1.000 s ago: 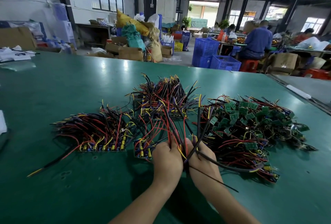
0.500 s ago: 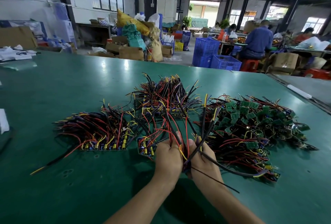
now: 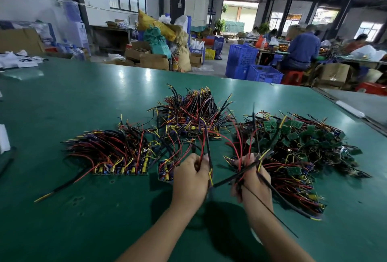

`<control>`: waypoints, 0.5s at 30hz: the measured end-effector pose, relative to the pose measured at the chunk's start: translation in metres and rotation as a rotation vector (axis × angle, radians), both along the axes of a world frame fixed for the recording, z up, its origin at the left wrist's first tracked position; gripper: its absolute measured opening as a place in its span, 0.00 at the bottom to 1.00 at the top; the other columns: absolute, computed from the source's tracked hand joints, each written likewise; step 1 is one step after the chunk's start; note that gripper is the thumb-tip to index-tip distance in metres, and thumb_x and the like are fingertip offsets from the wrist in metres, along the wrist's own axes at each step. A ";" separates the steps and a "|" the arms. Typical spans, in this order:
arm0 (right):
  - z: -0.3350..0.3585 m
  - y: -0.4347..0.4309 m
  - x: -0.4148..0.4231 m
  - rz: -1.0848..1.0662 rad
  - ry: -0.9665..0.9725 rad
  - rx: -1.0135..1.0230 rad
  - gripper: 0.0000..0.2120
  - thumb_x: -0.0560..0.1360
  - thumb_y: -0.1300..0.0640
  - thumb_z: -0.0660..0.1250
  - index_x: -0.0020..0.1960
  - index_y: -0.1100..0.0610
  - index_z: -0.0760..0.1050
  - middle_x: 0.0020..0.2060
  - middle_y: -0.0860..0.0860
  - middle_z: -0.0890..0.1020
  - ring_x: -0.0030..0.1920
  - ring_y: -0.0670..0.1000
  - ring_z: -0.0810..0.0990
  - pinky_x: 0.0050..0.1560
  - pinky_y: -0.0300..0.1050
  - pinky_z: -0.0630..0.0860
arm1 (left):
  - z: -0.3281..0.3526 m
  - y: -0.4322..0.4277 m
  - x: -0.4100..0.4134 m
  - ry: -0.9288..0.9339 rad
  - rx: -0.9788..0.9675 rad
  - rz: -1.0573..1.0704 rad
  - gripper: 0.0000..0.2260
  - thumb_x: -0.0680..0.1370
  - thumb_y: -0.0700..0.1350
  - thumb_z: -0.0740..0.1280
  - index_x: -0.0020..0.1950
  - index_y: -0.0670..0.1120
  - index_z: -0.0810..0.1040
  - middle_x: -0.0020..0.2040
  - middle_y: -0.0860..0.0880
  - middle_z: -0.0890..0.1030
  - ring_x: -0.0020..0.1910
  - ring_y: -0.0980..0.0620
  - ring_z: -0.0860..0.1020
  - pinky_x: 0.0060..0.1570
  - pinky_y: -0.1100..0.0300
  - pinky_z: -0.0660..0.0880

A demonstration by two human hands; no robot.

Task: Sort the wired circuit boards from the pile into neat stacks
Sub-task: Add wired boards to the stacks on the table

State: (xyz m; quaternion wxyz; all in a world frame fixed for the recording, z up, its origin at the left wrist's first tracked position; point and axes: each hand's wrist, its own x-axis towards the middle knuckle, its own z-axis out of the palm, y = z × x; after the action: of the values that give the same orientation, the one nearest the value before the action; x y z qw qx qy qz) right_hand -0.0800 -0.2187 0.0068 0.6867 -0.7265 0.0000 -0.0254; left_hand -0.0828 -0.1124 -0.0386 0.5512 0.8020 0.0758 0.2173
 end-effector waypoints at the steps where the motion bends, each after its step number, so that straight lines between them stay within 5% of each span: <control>1: -0.007 -0.029 -0.003 -0.053 0.002 0.118 0.29 0.76 0.37 0.54 0.47 0.64 0.75 0.22 0.56 0.71 0.17 0.48 0.69 0.18 0.33 0.64 | -0.002 0.003 0.000 -0.008 0.077 0.037 0.14 0.80 0.51 0.63 0.36 0.48 0.70 0.28 0.52 0.74 0.29 0.53 0.73 0.32 0.55 0.69; 3: -0.017 -0.035 -0.002 -0.248 -0.009 0.053 0.25 0.80 0.41 0.55 0.46 0.61 0.76 0.21 0.56 0.71 0.16 0.48 0.69 0.18 0.33 0.64 | -0.004 0.008 0.000 0.018 0.211 0.088 0.12 0.79 0.53 0.63 0.38 0.50 0.70 0.31 0.52 0.76 0.33 0.47 0.75 0.34 0.53 0.71; 7: -0.027 -0.037 0.006 -0.292 -0.091 0.133 0.20 0.81 0.44 0.57 0.41 0.56 0.76 0.21 0.50 0.74 0.18 0.47 0.72 0.18 0.36 0.67 | -0.006 0.014 0.001 0.138 0.415 0.184 0.11 0.80 0.56 0.61 0.43 0.51 0.68 0.34 0.52 0.77 0.34 0.48 0.75 0.28 0.56 0.65; 10: -0.022 -0.048 0.013 -0.381 -0.147 0.203 0.19 0.83 0.48 0.56 0.38 0.56 0.72 0.20 0.47 0.76 0.19 0.42 0.73 0.22 0.37 0.70 | -0.005 0.021 0.002 0.184 0.420 0.238 0.11 0.80 0.58 0.60 0.45 0.51 0.66 0.35 0.54 0.76 0.32 0.51 0.73 0.26 0.58 0.61; 15: -0.019 -0.062 0.008 -0.382 -0.217 0.107 0.18 0.82 0.44 0.55 0.41 0.52 0.75 0.22 0.51 0.75 0.19 0.48 0.73 0.18 0.35 0.67 | -0.003 0.022 0.000 0.208 0.409 0.230 0.14 0.79 0.58 0.61 0.44 0.50 0.63 0.37 0.52 0.74 0.33 0.51 0.73 0.27 0.57 0.62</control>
State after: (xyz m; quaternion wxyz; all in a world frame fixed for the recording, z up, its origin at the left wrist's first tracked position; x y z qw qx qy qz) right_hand -0.0723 -0.2810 -0.0125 0.7030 -0.6689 0.0651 -0.2328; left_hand -0.0824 -0.0905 -0.0413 0.3382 0.9011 0.1771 0.2055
